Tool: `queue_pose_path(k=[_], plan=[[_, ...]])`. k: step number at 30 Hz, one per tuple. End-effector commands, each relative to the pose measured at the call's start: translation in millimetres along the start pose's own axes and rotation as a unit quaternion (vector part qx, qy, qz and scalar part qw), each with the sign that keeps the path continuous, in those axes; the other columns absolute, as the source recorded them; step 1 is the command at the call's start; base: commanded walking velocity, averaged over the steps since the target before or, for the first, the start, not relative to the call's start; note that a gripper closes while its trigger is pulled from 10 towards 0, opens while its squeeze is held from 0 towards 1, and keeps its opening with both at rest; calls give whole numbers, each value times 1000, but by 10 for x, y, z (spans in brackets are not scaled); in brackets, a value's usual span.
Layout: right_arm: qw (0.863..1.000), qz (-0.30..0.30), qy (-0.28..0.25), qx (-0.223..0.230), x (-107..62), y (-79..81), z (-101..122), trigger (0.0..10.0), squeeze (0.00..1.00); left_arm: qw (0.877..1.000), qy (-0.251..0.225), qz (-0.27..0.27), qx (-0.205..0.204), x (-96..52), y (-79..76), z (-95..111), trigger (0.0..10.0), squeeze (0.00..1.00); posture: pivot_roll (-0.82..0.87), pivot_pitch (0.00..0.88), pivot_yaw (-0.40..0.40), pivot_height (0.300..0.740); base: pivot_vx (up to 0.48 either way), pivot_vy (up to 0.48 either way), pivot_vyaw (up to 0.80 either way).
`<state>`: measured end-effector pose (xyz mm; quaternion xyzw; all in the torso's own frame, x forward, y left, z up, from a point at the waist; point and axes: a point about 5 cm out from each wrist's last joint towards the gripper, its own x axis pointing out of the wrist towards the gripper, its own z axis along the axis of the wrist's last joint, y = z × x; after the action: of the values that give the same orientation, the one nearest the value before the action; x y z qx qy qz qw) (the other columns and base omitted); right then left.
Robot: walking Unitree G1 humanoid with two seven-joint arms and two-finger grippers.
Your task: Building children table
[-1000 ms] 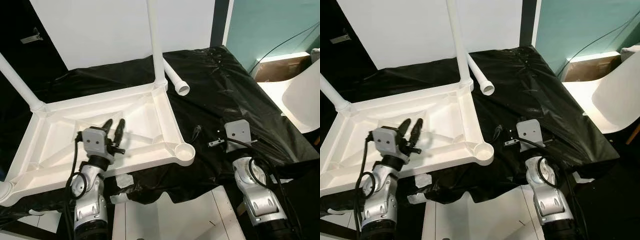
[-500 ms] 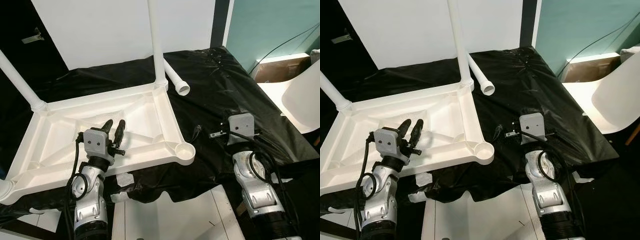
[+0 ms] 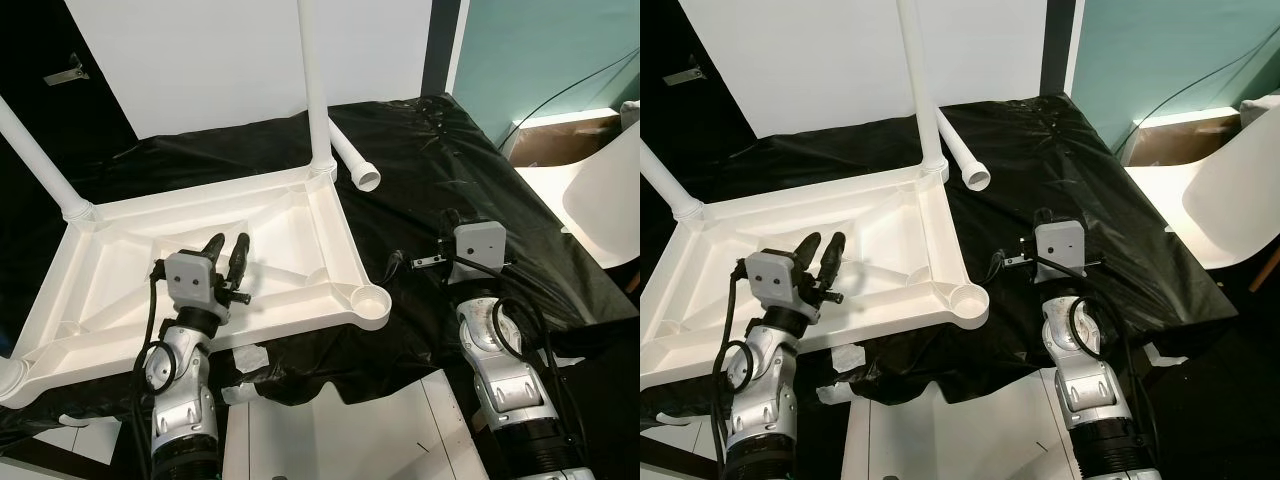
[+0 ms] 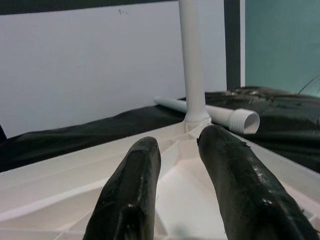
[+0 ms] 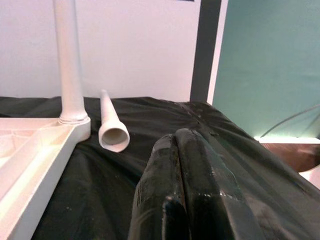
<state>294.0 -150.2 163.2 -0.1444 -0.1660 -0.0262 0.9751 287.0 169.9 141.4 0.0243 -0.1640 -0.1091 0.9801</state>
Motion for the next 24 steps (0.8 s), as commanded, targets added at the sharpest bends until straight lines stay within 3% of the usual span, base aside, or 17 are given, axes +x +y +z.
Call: queue_pose_path(k=[1, 4, 6, 7, 8, 16, 17, 18, 19, 24], plan=[[1000, 3, -9, 8, 32, 12, 26, 10000, 247, 992, 7, 129, -10, -30, 82, -55, 10000, 0, -89, 0, 72, 740, 0, 0, 0], [1000, 5, -9, 8, 50, 14, 22, 10000, 247, 992, 3, 128, -9, -13, 76, -40, 10000, 0, -84, 0, 70, 740, 0, 0, 0], [1000, 6, -18, 6, 131, 47, 49, 10000, 67, 992, -2, 125, -6, 9, 74, -17, 10000, 0, -64, 0, 63, 740, 0, 0, 0], [1000, 6, -18, 6, 131, 47, 49, 10000, 67, 992, -2, 125, -6, 9, 74, -17, 10000, 0, -64, 0, 63, 740, 0, 0, 0], [1000, 4, -22, 6, 168, 59, 64, 10000, 0, 992, -3, 124, -5, 10, 74, -13, 10000, 0, -61, 0, 64, 740, 0, 0, 0], [1000, -6, -26, 11, 220, 64, 88, 10000, 0, 992, -3, 123, -9, -3, 57, -13, 10000, 0, -63, 0, 66, 740, 0, 0, 0], [999, -6, -30, 15, 204, 57, 99, 10000, 455, 992, -2, 122, -11, -15, 44, -19, 10000, 0, -66, 0, 67, 740, 0, 0, 0], [999, -6, -30, 15, 204, 57, 99, 10000, 455, 992, -2, 122, -11, -15, 44, -19, 10000, 0, -66, 0, 67, 740, 0, 0, 0], [999, -4, -29, 17, 170, 45, 94, 10000, 1000, 993, 1, 120, -13, -32, 28, -28, 10000, 0, -67, 0, 69, 740, 0, 0, 0], [1000, 1, -3, 29, 19, 27, -13, 10000, 1000, 992, 14, 121, -16, -100, -3, -65, 10000, 0, -76, 0, 76, 740, 0, 0, 0]])
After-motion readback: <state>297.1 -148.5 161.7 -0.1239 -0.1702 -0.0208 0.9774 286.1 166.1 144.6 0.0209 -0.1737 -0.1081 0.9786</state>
